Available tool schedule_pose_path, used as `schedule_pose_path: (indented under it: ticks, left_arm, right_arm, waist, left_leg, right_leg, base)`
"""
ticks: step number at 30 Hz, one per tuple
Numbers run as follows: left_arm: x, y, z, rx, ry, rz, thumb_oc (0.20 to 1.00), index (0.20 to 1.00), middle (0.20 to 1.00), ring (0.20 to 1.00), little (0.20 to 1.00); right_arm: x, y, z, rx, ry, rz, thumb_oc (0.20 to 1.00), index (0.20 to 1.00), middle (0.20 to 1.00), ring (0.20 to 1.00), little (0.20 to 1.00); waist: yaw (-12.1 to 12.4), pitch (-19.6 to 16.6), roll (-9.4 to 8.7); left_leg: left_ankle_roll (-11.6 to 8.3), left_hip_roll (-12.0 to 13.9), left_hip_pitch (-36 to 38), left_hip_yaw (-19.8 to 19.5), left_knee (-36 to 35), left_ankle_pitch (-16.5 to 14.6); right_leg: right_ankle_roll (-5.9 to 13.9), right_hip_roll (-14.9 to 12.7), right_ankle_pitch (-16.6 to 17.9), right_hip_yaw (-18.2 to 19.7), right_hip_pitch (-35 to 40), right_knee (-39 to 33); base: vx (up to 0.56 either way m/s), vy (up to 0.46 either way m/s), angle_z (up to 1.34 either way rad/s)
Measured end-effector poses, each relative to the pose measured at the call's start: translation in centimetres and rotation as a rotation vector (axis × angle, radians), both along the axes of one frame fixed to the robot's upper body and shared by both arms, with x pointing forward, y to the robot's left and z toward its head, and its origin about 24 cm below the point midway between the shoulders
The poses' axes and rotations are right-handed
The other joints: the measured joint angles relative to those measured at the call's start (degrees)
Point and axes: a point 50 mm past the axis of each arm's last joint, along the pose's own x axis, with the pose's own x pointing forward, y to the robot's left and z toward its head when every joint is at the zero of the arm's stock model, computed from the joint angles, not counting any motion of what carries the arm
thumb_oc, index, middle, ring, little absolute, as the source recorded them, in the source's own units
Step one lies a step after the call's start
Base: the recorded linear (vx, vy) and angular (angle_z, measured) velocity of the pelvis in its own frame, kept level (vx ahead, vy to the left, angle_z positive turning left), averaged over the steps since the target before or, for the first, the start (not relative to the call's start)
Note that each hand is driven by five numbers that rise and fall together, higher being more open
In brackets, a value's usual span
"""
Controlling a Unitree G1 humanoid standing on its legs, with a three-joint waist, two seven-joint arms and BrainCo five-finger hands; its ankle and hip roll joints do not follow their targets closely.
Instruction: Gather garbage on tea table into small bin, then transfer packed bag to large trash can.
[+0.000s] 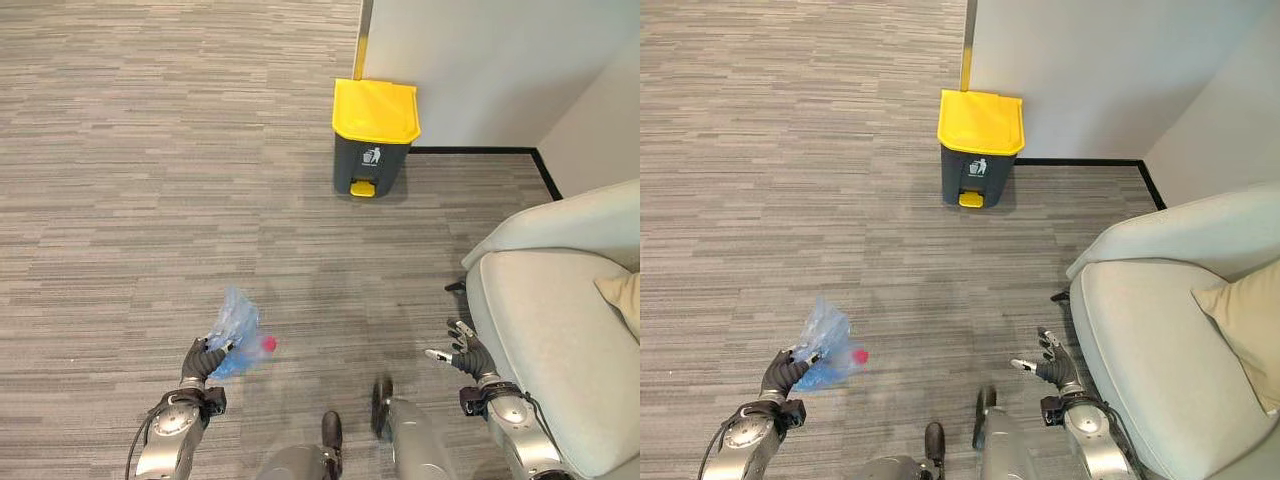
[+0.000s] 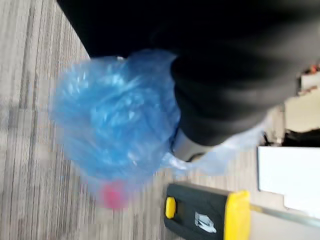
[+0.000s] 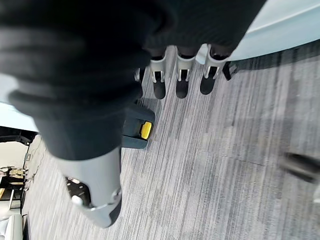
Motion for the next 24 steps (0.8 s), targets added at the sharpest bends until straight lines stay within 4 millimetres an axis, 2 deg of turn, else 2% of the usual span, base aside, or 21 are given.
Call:
schedule_pose_path:
  ticks: [2,4,5,6,7,8,9,10,11,12,13,14,15,16,17,18,19,20,21,22,24]
  left_arm:
    - [-0.1,-0.1,0.0,-0.006,-0.001,0.006,0.2,0.2,0.2,0.2,0.2]
    - [0.1,-0.3,0.0,-0.013,-0.007,0.001,0.2,0.2,0.2,0.2,0.2]
    - [0.2,-0.5,0.0,-0.023,-0.016,0.005,0.2,0.2,0.2,0.2,0.2]
    - [0.3,-0.8,0.0,-0.027,-0.015,-0.004,0.2,0.2,0.2,0.2,0.2]
    - [0.3,-0.9,-0.1,-0.029,-0.012,-0.013,0.2,0.2,0.2,0.2,0.2]
    - [0.1,-1.2,-0.4,-0.035,-0.001,-0.021,0.2,0.2,0.2,0.2,0.2]
    - [-0.6,-1.4,-0.9,-0.049,0.02,-0.022,0.2,0.2,0.2,0.2,0.2]
    - [-1.5,-2.1,-1.8,-0.082,0.054,-0.004,0.2,0.2,0.2,0.2,0.2]
    - [-2.3,-2.3,-2.1,-0.091,0.066,0.0,0.2,0.2,0.2,0.2,0.2]
    - [-2.3,-1.4,-1.6,-0.059,0.064,-0.007,0.2,0.2,0.2,0.2,0.2]
    - [-1.9,-1.5,-1.3,-0.064,0.044,-0.005,0.2,0.2,0.2,0.2,0.2]
    - [-2.6,-0.9,-1.5,-0.045,0.067,-0.006,0.2,0.2,0.2,0.2,0.2]
    - [-2.6,-0.5,-1.2,-0.029,0.063,-0.011,0.2,0.2,0.2,0.2,0.2]
    - [-2.6,-0.2,-1.0,-0.019,0.062,-0.013,0.2,0.2,0.2,0.2,0.2]
    - [-2.6,-0.2,-1.0,-0.017,0.063,-0.013,0.2,0.2,0.2,0.2,0.2]
    - [-2.4,-0.2,-1.0,-0.017,0.058,-0.018,0.2,0.2,0.2,0.2,0.2]
    - [-1.6,-0.6,-0.7,-0.02,0.036,-0.03,0.2,0.2,0.2,0.2,0.2]
    - [-1.9,-0.5,-0.8,-0.02,0.047,-0.031,0.2,0.2,0.2,0.2,0.2]
    - [-1.6,-0.8,-0.9,-0.026,0.043,-0.041,0.2,0.2,0.2,0.2,0.2]
    - [-1.1,-1.2,-0.8,-0.039,0.03,-0.04,0.2,0.2,0.2,0.2,0.2]
    - [-0.9,-1.5,-0.8,-0.049,0.023,-0.041,0.2,0.2,0.2,0.2,0.2]
  right_arm:
    - [-0.3,-0.2,-0.2,-0.002,0.01,-0.006,1.0,1.0,1.0,1.0,1.0]
    - [-0.3,-0.4,-0.2,-0.007,0.015,-0.004,1.0,1.0,1.0,1.0,1.0]
    - [-0.4,-0.5,-0.2,-0.011,0.015,0.0,1.0,1.0,1.0,1.0,1.0]
    - [-0.5,-0.6,-0.3,-0.014,0.024,-0.004,1.0,1.0,1.0,1.0,1.0]
    - [-0.7,-0.7,-0.4,-0.014,0.031,-0.005,1.0,1.0,1.0,1.0,1.0]
    - [-1.0,-0.9,-0.6,-0.018,0.043,-0.009,1.0,1.0,1.0,1.0,1.0]
    - [-1.0,-1.3,-0.7,-0.029,0.049,-0.014,1.0,1.0,1.0,1.0,1.0]
    - [-1.1,-1.8,-1.1,-0.043,0.078,-0.025,1.0,1.0,1.0,1.0,1.0]
    - [-1.5,-2.0,-1.1,-0.045,0.076,-0.027,1.0,1.0,1.0,1.0,1.0]
    - [-1.3,-1.9,-1.0,-0.032,0.061,-0.04,1.0,1.0,1.0,1.0,1.0]
    - [-1.4,-2.5,-0.9,-0.035,0.064,-0.065,1.0,1.0,1.0,1.0,1.0]
    - [-0.7,-2.3,-0.4,-0.036,0.037,-0.057,1.0,1.0,1.0,1.0,1.0]
    - [-0.5,-1.9,-0.2,-0.031,0.025,-0.044,1.0,1.0,1.0,1.0,1.0]
    - [-0.1,-1.7,0.2,-0.027,0.005,-0.037,1.0,1.0,1.0,1.0,1.0]
    - [0.3,-1.6,0.6,-0.028,-0.017,-0.032,1.0,1.0,1.0,1.0,1.0]
    - [0.5,-1.6,0.7,-0.029,-0.023,-0.031,1.0,1.0,1.0,1.0,1.0]
    - [0.0,-1.6,0.3,-0.031,0.002,-0.028,1.0,1.0,1.0,1.0,1.0]
    - [0.0,-1.3,0.2,-0.031,0.004,-0.015,1.0,1.0,1.0,1.0,1.0]
    - [-0.4,-1.6,0.0,-0.038,0.008,-0.035,1.0,1.0,1.0,1.0,1.0]
    - [-0.7,-2.2,-0.5,-0.051,0.039,-0.055,1.0,1.0,1.0,1.0,1.0]
    - [-1.3,-2.7,-1.1,-0.057,0.074,-0.077,1.0,1.0,1.0,1.0,1.0]
  waist:
    - [-0.11,0.14,0.01]
    - [-0.86,0.37,0.18]
    - [-1.45,0.08,0.89]
    - [-1.63,0.13,1.31]
    - [-1.75,0.08,1.05]
    - [-1.77,-0.03,0.91]
    - [-1.73,-0.08,0.84]
    - [-1.47,-0.23,1.97]
    - [-1.46,-0.91,2.38]
    - [-2.09,-0.85,1.6]
    - [-0.91,-0.9,1.42]
    - [0.18,-1.85,-0.58]
    - [0.41,-1.74,-2.19]
    - [1.22,-1.69,-3.05]
    - [1.33,-1.73,-3.22]
    - [0.87,-1.75,-3.01]
    - [0.57,-1.49,-3.31]
    - [0.88,-1.53,-2.82]
    - [0.48,-1.29,-2.41]
    - [1.01,-0.56,-1.31]
    - [1.97,0.48,0.53]
  left_leg:
    - [-0.66,-0.59,2.12,-0.92,0.15,-1.05]
    - [-1.24,-1.12,4.71,-1.75,0.15,-1.5]
    - [-3.51,-0.76,5.79,-4.86,0.11,-3.41]
    - [-4.97,-0.36,7.72,-6.33,-0.49,-4.41]
    - [-4.96,-0.4,9.29,-6.64,-0.49,-4.41]
    - [-4.95,-0.69,11.14,-7.01,0.11,-4.48]
    - [-5.07,-0.78,11.36,-6.42,3.58,-4.41]
    - [-8.74,0.33,10.14,-6.76,11.08,-2.13]
    - [-9.61,1.85,7.18,-5.04,19.1,-3.27]
    - [-10.1,6.36,2.59,-2.59,26.31,0.45]
    - [-10.38,8.59,-1.72,1.11,36.11,3.6]
    - [-7.49,10.01,-6.16,2.34,39.59,-1.06]
    - [-6.17,10.0,-7.96,2.58,36.53,-3.69]
    - [-6.45,9.99,-9.97,2.32,32.11,-4.99]
    - [-6.64,10.29,-12.36,1.85,28.11,-5.0]
    - [-7.21,10.59,-17.11,0.32,22.45,-3.97]
    - [-6.56,10.81,-22.0,-0.77,13.63,0.13]
    - [-6.99,10.83,-22.82,-1.25,10.18,2.35]
    - [-8.64,9.61,-24.7,-2.25,9.17,3.66]
    - [-10.03,9.06,-24.81,-3.77,3.62,4.57]
    - [-9.74,9.81,-24.61,-3.81,3.43,5.94]
  right_leg:
    - [0.76,0.52,2.59,-2.14,0.65,-6.8]
    - [-1.11,0.95,4.08,-3.27,0.66,-7.5]
    - [-1.12,1.51,4.2,-3.25,-0.18,-4.05]
    - [-1.66,2.29,4.31,-3.92,0.98,-3.29]
    - [-2.78,2.94,4.39,-4.43,2.47,-3.43]
    - [-6.12,3.29,7.33,-3.63,5.17,-4.55]
    - [-10.62,2.94,12.92,-3.31,6.84,-3.98]
    - [-11.08,3.29,7.72,-3.37,8.51,-0.19]
    - [-9.95,3.75,7.73,-3.35,10.44,-0.65]
    - [-11.39,6.2,4.04,-1.65,14.33,-3.2]
    - [-12.19,7.47,4.04,-0.8,16.17,-4.25]
    - [-11.81,8.09,2.41,2.04,19.51,-6.09]
    - [-11.62,7.98,2.6,3.79,21.43,-8.04]
    - [-10.48,7.85,3.55,5.45,23.18,-9.48]
    - [-9.43,7.56,3.79,6.0,24.39,-10.29]
    - [-7.23,6.68,2.63,5.51,26.09,-10.31]
    - [-5.53,5.36,1.02,5.3,28.09,-9.97]
    - [-5.43,4.78,-0.01,5.37,29.51,-10.37]
    - [-6.69,4.08,-3.15,5.01,30.96,-11.23]
    - [-6.32,3.98,-3.49,5.14,32.92,-12.62]
    - [-2.45,3.91,-3.93,5.95,35.86,-12.84]
  base:
    - [0.35,-0.092,0.32]
    - [0.51,-0.19,0.53]
    - [0.43,-0.179,0.76]
    - [0.31,-0.119,0.71]
    - [0.43,-0.249,0.64]
    - [0.43,-0.286,0.39]
    - [0.42,-0.286,0.25]
    - [0.47,-0.348,0.14]
    - [0.5,-0.385,0.36]
    - [0.61,-0.426,0.21]
    - [0.44,-0.206,-0.2]
    - [0.35,-0.077,-0.74]
    - [0.25,-0.034,-0.94]
    - [0.22,0.005,-0.89]
    - [0.13,0.007,-0.83]
    - [0.31,0.018,-0.74]
    - [0.31,0.042,-0.62]
    - [0.39,0.061,-0.34]
    - [0.29,0.083,-0.1]
    - [0.24,0.095,-0.06]
    - [0.21,0.117,-0.49]
